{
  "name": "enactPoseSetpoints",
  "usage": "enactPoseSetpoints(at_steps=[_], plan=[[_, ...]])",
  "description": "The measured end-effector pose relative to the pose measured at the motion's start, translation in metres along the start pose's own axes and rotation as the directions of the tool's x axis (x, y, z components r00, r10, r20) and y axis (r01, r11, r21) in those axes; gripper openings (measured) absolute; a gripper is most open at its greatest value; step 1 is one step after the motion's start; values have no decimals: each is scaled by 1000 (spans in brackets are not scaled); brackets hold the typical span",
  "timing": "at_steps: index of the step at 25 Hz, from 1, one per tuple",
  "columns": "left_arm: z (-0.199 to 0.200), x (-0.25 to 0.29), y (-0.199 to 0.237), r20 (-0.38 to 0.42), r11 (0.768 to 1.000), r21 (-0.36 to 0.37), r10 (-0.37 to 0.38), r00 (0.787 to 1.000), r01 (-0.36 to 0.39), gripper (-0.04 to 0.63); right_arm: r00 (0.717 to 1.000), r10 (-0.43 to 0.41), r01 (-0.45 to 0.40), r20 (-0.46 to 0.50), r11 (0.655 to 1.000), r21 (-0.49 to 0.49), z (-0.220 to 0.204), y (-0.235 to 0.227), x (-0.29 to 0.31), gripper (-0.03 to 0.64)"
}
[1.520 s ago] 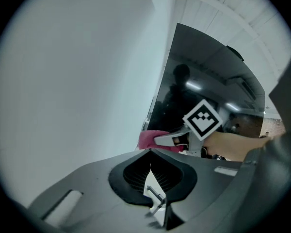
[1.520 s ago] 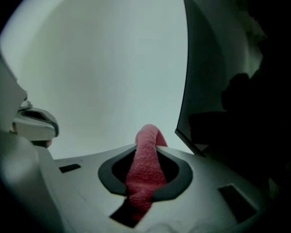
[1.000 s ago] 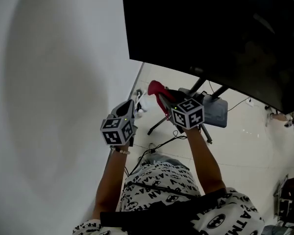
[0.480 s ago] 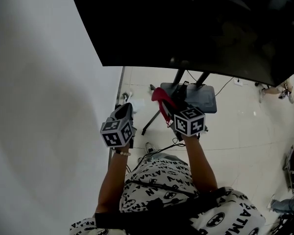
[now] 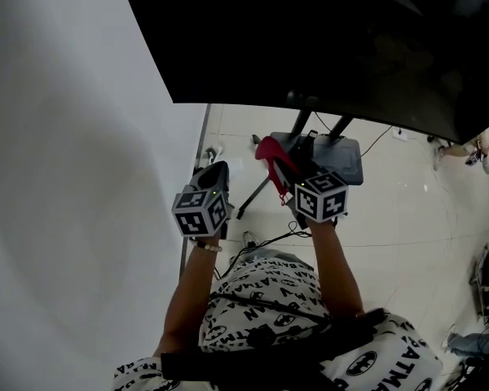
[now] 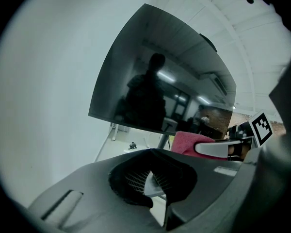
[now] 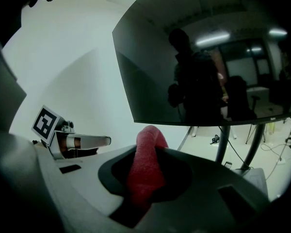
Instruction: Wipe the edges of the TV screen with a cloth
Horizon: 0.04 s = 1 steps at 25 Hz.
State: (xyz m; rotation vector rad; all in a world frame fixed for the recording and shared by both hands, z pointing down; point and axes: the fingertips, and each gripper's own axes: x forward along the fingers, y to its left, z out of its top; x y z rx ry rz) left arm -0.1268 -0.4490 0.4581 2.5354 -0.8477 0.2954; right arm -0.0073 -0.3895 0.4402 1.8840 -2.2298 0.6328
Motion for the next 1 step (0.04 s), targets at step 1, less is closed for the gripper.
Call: enactPoseSetpoints(at_steps=[1], plan=[[0, 0, 1, 0, 1000, 0, 0, 1000, 0, 3, 1000, 0, 0, 0, 1000, -6, 0, 1, 2, 60]])
